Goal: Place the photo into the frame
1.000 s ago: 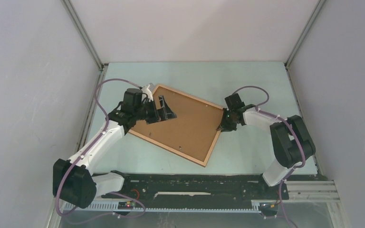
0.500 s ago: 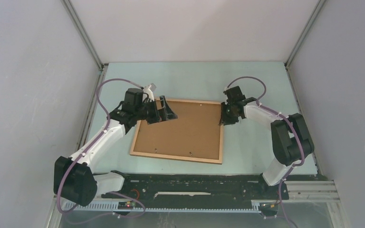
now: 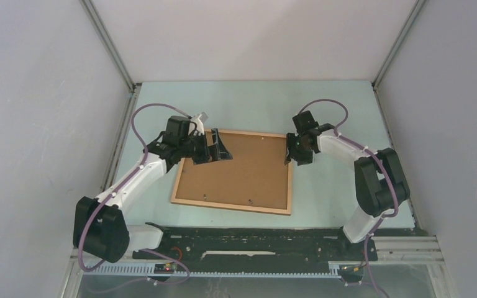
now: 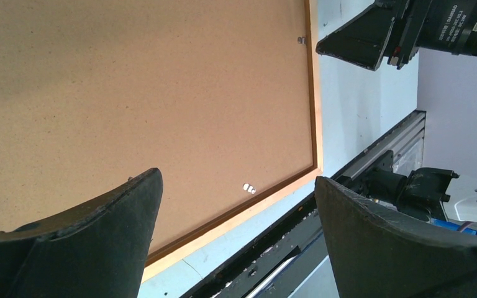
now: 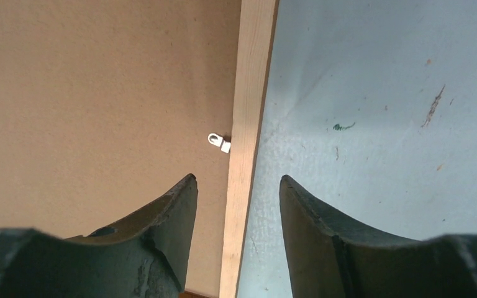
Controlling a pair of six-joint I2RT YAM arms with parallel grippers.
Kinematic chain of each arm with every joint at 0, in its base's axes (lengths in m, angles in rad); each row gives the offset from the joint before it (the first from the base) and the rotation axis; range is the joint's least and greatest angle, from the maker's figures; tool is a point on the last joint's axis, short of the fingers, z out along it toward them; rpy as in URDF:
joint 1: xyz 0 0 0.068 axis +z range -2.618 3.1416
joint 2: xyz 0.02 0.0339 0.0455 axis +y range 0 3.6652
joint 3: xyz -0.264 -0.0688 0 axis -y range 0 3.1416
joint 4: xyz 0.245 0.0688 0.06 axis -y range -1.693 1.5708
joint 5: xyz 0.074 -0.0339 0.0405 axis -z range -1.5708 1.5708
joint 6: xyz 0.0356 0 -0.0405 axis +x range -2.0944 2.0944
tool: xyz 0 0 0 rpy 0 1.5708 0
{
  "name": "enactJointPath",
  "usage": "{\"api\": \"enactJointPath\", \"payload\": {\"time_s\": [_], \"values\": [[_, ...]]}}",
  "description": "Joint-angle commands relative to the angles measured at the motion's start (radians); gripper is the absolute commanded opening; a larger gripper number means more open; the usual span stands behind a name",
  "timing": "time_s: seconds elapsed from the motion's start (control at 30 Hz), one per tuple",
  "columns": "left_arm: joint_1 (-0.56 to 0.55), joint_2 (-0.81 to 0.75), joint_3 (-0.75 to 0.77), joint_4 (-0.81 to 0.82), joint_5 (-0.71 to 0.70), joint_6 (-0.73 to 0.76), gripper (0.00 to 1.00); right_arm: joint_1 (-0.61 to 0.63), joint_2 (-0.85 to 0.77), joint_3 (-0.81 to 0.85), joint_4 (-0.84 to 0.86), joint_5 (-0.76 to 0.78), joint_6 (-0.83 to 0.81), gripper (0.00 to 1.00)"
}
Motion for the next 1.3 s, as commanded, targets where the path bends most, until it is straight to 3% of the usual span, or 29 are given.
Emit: {"api": "enactJointPath", "payload": {"time_s": [0.0,0.3,0.6,0.83,1.03,1.27], "values": [[0.019,-0.015,0.070,-0.031,0.024,0.056,1.00,0.041,0.027,0.056,-0.067,0.099,-0.017,0.58],[0.087,-0.009,0.069,-0.047,0.023,0.067,1.00,0.126,0.112,0.133,-0.146,0.200,-0.017,0.46],[0.093,-0.004,0.034,-0.031,0.011,0.070,1.00,0.149,0.066,0.058,-0.169,0.210,-0.006,0.42],[0.100,0.013,0.024,-0.015,0.003,0.073,1.00,0.137,0.047,-0.044,-0.073,0.154,-0.042,0.20],[0.137,-0.017,-0.009,0.010,-0.024,0.056,1.00,0.126,0.133,0.015,-0.074,0.248,-0.197,0.02],[0.181,-0.048,-0.028,0.030,-0.053,0.038,1.00,0.114,0.213,0.118,-0.056,0.406,-0.429,0.00]]}}
